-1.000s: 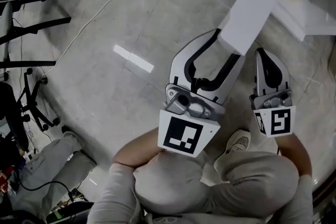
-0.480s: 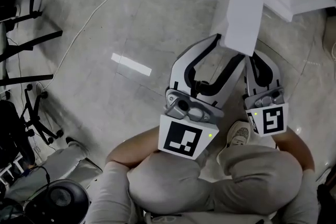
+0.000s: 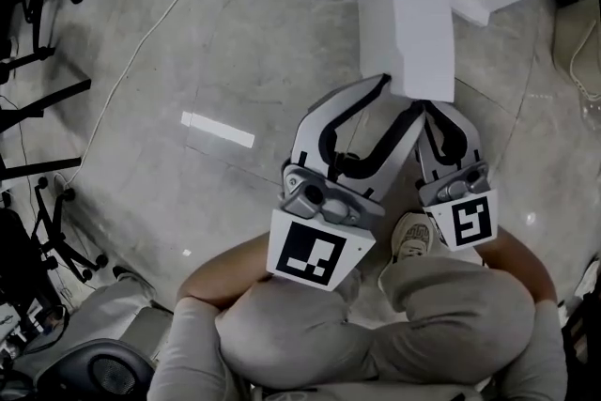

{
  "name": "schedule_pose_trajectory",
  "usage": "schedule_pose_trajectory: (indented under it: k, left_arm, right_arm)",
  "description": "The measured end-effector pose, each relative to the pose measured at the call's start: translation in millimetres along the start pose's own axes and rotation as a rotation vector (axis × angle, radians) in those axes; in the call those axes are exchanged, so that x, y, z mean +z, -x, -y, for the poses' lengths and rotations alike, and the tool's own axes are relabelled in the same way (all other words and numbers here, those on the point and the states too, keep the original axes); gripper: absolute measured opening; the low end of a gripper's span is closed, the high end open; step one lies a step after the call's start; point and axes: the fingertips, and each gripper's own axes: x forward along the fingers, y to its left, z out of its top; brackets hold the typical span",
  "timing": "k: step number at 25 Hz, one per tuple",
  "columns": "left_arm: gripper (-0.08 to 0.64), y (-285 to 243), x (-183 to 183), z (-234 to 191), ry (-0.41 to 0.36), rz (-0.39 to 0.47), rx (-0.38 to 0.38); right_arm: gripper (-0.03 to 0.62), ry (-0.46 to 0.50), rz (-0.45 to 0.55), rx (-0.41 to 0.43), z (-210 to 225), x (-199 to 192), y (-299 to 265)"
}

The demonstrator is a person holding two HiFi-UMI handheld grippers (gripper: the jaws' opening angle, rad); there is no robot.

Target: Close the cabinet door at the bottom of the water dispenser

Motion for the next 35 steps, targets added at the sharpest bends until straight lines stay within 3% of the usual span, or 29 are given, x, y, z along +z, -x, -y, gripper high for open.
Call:
schedule_pose_trajectory:
  k: [16,31,35]
  left_arm:
    - [0.141,-29,0,37,0.006,0.021,-0.157]
    - [0.135,-60,-2,64,-0.001,0.003,-0.327]
    - [0.129,-59,-7,63,0.007,0.004,-0.337]
  right_arm:
    - [0.192,-0.006,-0.020,-0.065,25,-17,5]
    - [0.193,0.011,0.023,-0.159,71,-4,9]
    - [0.178,-0.016,0.030,-0.211,95,-6,20]
